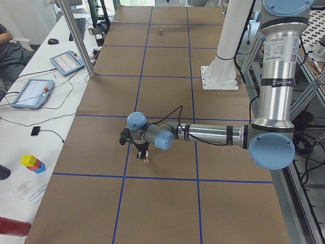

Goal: Assemble PPR valve and pipe with both arms
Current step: 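Lower the left gripper onto the brass valve and close on it, then lift the valve with the left gripper and carry it toward table center, then lower the valve upright at table center and open the left gripper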

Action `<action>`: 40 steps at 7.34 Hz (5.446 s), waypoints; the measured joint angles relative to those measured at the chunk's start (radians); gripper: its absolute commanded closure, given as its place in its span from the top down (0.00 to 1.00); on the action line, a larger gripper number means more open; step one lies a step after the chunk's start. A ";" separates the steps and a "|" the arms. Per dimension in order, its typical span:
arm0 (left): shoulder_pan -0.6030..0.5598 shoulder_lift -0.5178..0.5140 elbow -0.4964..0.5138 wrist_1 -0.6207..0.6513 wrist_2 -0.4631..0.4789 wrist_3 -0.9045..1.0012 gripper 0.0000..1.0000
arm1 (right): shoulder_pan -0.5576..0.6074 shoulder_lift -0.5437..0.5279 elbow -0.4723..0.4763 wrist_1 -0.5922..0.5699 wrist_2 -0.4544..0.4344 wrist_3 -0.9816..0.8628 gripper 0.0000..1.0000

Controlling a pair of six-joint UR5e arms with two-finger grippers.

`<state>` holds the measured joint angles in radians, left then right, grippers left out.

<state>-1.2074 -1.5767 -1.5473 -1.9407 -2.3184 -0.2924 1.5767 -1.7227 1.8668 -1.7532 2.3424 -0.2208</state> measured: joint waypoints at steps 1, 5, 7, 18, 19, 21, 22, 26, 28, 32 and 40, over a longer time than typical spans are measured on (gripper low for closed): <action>-0.001 0.001 -0.018 0.003 0.000 -0.001 0.00 | -0.001 0.000 0.001 0.000 0.000 0.000 1.00; 0.029 -0.056 -0.159 0.044 -0.001 -0.202 0.00 | -0.006 0.003 0.002 0.013 0.023 0.002 1.00; 0.123 -0.182 -0.219 0.124 0.008 -0.403 0.00 | -0.014 0.006 0.003 0.022 0.043 0.003 1.00; 0.589 -0.981 0.194 0.403 0.313 -0.926 0.00 | -0.133 0.005 0.006 0.149 0.052 0.098 1.00; 0.593 -0.994 0.215 0.402 0.321 -0.926 0.00 | -0.133 0.004 0.006 0.149 0.052 0.098 1.00; 0.601 -1.005 0.236 0.399 0.326 -0.925 0.00 | -0.133 0.003 0.006 0.149 0.054 0.098 1.00; 0.606 -1.010 0.248 0.396 0.327 -0.925 0.00 | -0.133 0.003 0.006 0.149 0.055 0.098 1.00; 0.615 -1.029 0.272 0.393 0.333 -0.927 0.00 | -0.133 0.001 0.006 0.147 0.056 0.098 1.00; 0.615 -1.030 0.277 0.394 0.335 -0.926 0.00 | -0.133 0.000 0.006 0.147 0.057 0.098 1.00; 0.616 -1.028 0.282 0.393 0.339 -0.925 0.66 | -0.133 0.000 0.006 0.147 0.058 0.101 1.00; 0.592 -0.957 0.120 0.399 0.334 -0.918 0.84 | -0.177 0.000 -0.003 0.227 0.052 0.220 1.00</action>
<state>-0.6156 -2.5335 -1.4270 -1.5412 -1.9848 -1.2104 1.3994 -1.7227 1.8636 -1.5266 2.3946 -0.0004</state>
